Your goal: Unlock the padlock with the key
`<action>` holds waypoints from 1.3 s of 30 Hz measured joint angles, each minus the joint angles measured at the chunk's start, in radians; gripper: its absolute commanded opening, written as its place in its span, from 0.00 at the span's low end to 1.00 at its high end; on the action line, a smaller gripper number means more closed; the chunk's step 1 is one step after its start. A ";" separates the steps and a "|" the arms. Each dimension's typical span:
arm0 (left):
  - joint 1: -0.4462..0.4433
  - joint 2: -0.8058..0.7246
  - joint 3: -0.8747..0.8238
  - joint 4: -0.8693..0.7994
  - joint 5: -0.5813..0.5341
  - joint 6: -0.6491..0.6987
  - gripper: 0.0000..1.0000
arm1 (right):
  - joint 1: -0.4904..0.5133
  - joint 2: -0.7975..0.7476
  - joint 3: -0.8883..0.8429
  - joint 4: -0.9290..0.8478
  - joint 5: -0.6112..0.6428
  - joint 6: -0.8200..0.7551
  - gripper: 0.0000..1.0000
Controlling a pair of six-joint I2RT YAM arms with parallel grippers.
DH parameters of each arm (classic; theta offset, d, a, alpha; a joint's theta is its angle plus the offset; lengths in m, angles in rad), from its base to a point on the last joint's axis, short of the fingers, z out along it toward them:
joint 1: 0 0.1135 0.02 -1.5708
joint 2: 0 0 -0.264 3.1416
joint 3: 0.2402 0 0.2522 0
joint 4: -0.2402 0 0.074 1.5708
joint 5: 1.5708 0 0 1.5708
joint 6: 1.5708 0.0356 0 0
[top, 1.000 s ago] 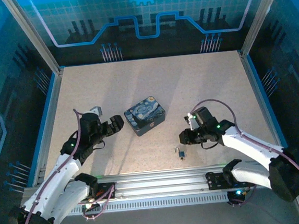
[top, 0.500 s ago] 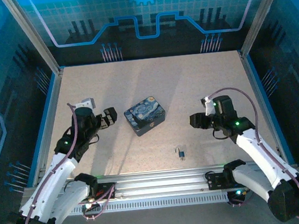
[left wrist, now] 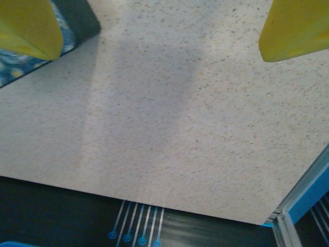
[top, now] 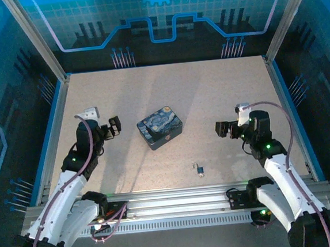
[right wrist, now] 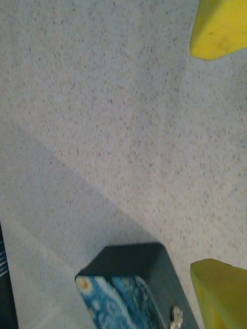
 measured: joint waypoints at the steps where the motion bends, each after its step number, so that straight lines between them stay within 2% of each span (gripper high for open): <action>1: 0.005 0.000 -0.021 0.017 -0.008 0.001 0.99 | 0.000 0.000 -0.022 0.026 0.016 -0.012 1.00; 9: 0.075 0.064 -0.138 0.174 -0.046 -0.002 0.99 | -0.034 0.111 -0.090 0.249 0.103 -0.087 1.00; 22: 0.081 0.206 -0.313 0.484 -0.081 0.029 0.99 | -0.048 0.446 -0.117 0.630 0.121 -0.127 1.00; 35: 0.091 0.362 -0.327 0.771 -0.009 0.125 0.99 | -0.052 0.690 -0.103 0.927 0.058 -0.188 1.00; 39: 0.094 0.409 -0.329 0.841 0.019 0.154 0.99 | -0.052 0.720 -0.095 0.933 0.037 -0.198 1.00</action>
